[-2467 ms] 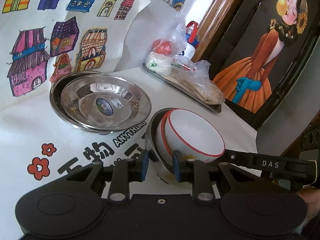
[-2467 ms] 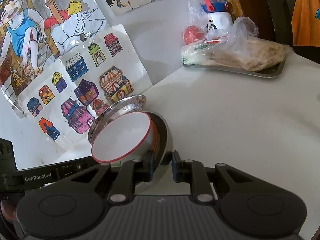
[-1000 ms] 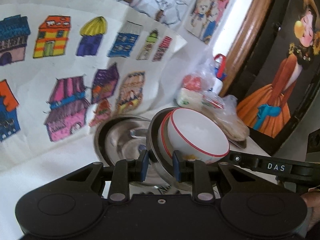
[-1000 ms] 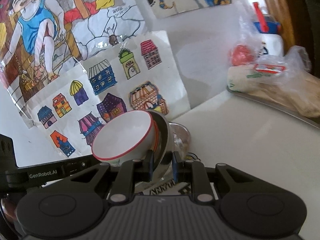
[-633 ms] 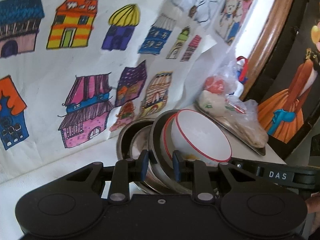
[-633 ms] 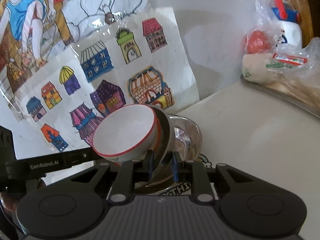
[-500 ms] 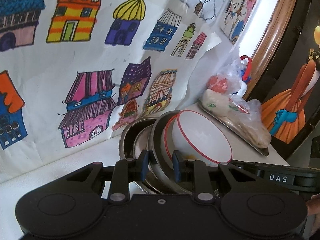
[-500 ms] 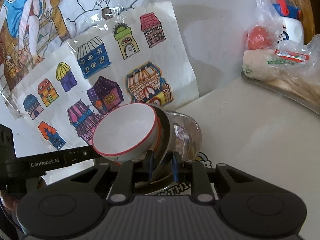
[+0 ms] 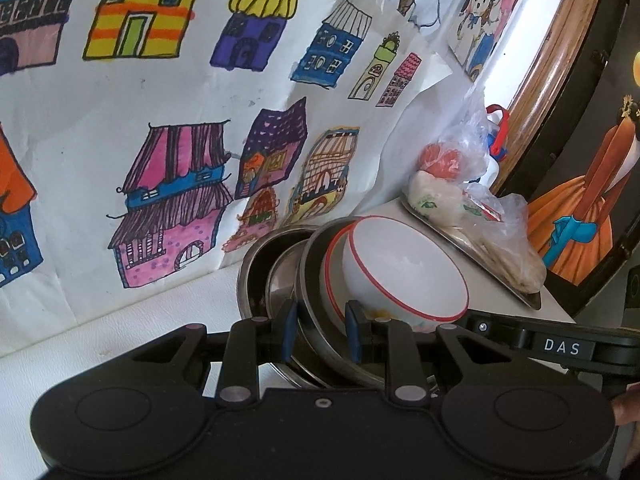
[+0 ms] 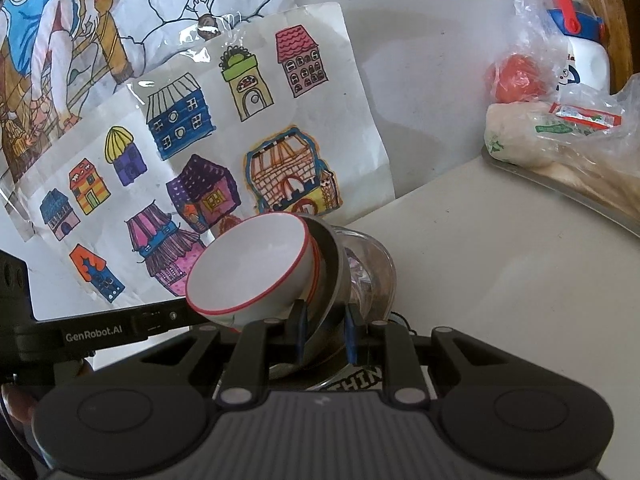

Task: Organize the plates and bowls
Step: 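Lower the steel bowl with both grippers onto the stacked steel plates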

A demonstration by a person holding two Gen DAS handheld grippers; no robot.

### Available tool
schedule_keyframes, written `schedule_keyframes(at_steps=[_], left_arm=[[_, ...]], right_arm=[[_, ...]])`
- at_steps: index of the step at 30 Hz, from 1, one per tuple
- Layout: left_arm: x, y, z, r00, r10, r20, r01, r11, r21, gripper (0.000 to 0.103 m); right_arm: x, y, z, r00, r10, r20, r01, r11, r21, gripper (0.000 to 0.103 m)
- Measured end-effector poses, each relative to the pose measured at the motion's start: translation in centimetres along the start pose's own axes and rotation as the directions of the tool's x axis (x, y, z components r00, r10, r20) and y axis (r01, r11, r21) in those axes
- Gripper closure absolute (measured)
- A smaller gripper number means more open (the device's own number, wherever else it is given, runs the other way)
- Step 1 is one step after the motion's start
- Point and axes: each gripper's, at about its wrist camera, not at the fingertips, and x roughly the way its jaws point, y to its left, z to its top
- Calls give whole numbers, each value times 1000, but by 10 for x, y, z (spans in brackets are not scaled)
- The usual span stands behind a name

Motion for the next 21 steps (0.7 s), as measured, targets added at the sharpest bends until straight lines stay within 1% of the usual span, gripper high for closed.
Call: schedule_keyframes(at_steps=[21], left_arm=[[-2, 4, 3, 1000, 27, 9, -27, 1000, 3, 77]], right_arm=[[13, 2, 3, 1000, 18, -1, -18, 1000, 2, 80]])
